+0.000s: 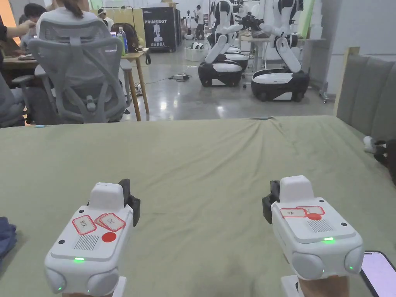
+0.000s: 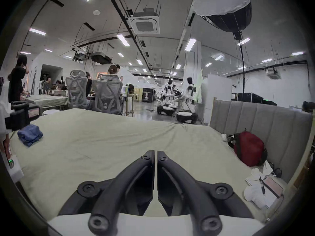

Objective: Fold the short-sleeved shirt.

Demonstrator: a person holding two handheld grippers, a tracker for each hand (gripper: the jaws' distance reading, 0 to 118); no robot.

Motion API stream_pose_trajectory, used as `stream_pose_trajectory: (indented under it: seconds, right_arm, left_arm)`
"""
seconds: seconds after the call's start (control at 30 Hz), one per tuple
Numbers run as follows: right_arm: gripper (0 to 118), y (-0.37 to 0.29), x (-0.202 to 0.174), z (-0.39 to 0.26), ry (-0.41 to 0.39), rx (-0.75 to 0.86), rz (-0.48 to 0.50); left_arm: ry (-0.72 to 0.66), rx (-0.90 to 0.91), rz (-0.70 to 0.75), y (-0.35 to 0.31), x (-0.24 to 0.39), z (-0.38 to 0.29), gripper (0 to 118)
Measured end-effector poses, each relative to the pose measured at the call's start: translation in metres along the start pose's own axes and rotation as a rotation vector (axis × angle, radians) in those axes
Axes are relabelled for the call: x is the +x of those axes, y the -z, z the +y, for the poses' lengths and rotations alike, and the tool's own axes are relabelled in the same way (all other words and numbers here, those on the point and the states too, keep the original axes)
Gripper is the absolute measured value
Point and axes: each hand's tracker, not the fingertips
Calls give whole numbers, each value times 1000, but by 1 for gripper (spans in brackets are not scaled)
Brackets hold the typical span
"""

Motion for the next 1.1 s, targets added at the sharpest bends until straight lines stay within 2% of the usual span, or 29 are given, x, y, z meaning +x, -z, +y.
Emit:
stream_pose_trajectory:
  seconds: [0.1,0.4,0.43,0.47,0.5,0.53,0.57,0.6,0.67,0.8,1.1]
  right_arm:
    - [4,-4,0,1,40,34,-9]
    - [5,-2,-2,3,41,54,-21]
    - [18,-2,-3,2,43,57,-15]
    - [40,-1,-4,1,45,54,-13]
    - [68,1,-4,1,43,47,-5]
    - [95,3,-5,0,41,35,6]
    - [109,3,-5,-1,37,34,9]
    - [118,4,-6,-2,36,39,7]
    - [118,2,-7,-4,40,74,-5]
    - [118,10,-8,-2,34,54,-9]
    - [118,7,-9,-6,23,57,-23]
  left_arm:
    - [-31,-8,21,-4,-3,-9,0]
    - [-59,3,15,0,7,-9,0]
    - [-71,9,15,2,8,-8,1]
    - [-73,7,16,3,8,-7,15]
    - [-73,5,14,5,7,-6,39]
    - [-71,-3,3,6,8,-6,82]
    - [-67,-8,-4,8,8,-7,111]
    - [-58,-10,6,10,9,-8,118]
    - [-45,73,58,8,13,-10,118]
    - [-79,43,37,10,10,-10,118]
    - [-36,57,37,4,12,-12,118]
